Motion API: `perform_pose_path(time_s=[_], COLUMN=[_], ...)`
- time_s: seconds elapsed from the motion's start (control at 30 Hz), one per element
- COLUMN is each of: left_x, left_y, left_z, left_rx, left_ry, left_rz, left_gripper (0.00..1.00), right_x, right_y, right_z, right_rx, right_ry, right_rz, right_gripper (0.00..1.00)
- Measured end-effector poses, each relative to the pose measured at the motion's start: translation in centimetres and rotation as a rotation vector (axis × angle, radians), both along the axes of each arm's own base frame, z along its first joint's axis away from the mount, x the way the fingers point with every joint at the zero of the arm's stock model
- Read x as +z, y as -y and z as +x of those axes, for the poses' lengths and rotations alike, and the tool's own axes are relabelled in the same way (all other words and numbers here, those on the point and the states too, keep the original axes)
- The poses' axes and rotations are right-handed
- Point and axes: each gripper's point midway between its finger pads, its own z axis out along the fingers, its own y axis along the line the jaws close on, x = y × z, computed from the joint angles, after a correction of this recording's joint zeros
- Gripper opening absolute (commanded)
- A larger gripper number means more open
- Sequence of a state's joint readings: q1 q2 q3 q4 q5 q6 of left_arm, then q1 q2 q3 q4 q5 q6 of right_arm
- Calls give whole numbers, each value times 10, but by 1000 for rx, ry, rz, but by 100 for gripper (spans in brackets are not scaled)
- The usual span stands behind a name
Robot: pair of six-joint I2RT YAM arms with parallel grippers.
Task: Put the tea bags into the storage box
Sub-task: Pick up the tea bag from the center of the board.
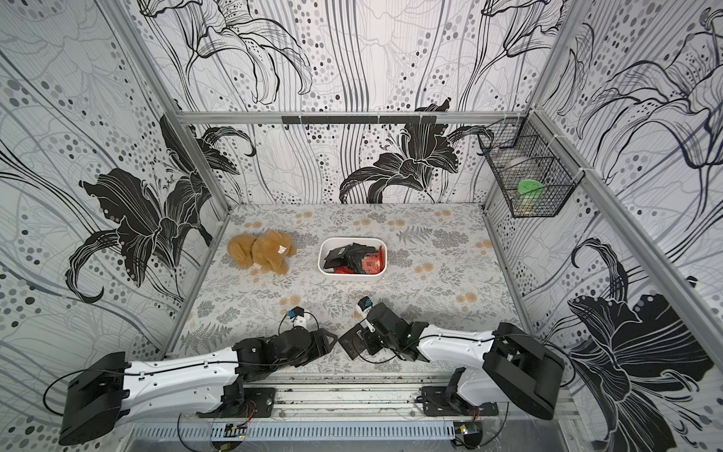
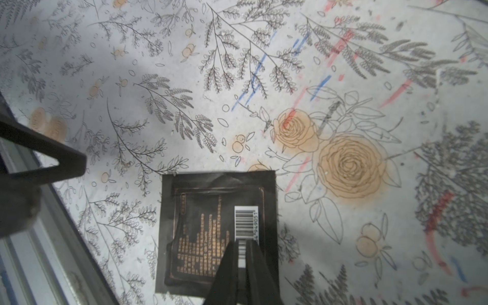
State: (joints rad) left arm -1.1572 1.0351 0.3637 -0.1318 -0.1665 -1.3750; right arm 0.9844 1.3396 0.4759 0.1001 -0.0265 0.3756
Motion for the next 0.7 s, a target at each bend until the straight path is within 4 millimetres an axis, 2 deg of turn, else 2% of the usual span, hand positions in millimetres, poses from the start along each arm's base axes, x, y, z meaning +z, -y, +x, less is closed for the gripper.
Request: perform_pose_path(time_s=[0.2,0.43,0.7], left_x=[-5,-27,-29], left_y=[13,12,37], left_z=[-5,-7,-4], left_rx=[51,116,140], left_ry=[-19,-69,-91], left_rz=[-69,-88,-152], left_gripper=[59,56,53], right_x=[-4,-7,-11], right_y=[-1,5,8], right_z=[1,4,8], right_rx=[-1,-23,-42], right_ry=[-11,2,7], right_rz=[-18,-46,-79], right_gripper=[3,2,0])
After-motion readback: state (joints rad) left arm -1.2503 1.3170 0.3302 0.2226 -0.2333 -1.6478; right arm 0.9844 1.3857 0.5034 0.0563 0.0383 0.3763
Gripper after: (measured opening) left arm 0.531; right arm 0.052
